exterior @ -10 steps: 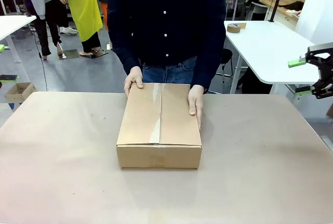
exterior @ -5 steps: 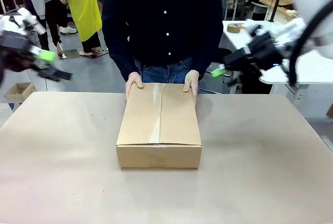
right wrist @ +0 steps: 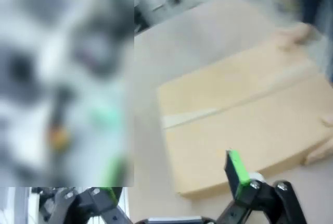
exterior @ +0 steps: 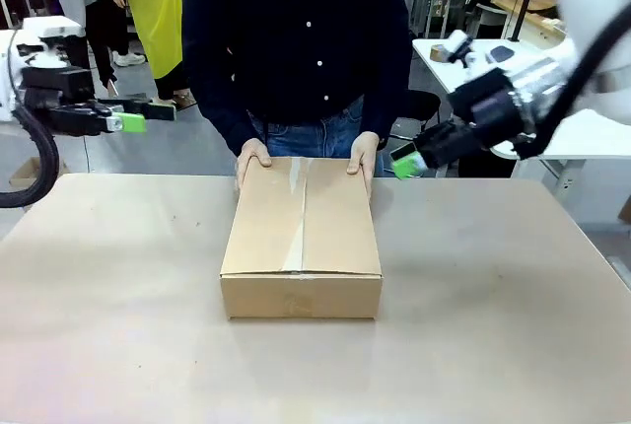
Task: Pack the gift set into the box.
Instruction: Press and hold the closed box until the human finishes sealing it.
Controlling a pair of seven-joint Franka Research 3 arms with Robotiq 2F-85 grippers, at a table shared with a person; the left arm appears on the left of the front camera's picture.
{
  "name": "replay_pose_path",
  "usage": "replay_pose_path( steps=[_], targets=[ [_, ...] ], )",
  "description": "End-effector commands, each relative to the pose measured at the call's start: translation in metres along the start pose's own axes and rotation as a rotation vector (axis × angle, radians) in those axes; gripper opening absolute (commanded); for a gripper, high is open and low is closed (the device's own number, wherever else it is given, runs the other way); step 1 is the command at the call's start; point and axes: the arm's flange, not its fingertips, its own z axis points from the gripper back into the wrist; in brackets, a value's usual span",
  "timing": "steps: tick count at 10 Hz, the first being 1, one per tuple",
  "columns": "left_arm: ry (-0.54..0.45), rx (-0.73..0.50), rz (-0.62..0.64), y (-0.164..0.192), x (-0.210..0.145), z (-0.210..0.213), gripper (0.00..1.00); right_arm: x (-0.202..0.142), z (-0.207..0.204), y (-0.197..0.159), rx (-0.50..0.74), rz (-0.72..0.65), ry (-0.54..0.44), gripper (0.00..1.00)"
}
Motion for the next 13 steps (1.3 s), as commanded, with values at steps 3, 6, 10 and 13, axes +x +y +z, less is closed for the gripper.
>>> replay_pose_path(
  steps=[3,6,10,13],
  targets=[
    [-0.015,-0.012,-0.033,-0.007,0.002,0.001,1.0,-0.008,0.006,0.026,0.079,0.151,-0.031,1.0],
    [-0.026,-0.019,-0.021,-0.01,0.0,0.003,1.0,-0.001,-0.002,0.005,0.084,0.338,-0.112,1.0],
    [0.083,0.081,-0.472,0.066,-0.055,-0.072,1.0,0.0,-0.094,-0.129,0.204,0.784,-0.071,1.0],
    [0.114,0.16,-0.539,0.11,-0.105,-0.089,1.0,-0.031,-0.105,-0.151,0.209,0.643,-0.146,1.0]
  ],
)
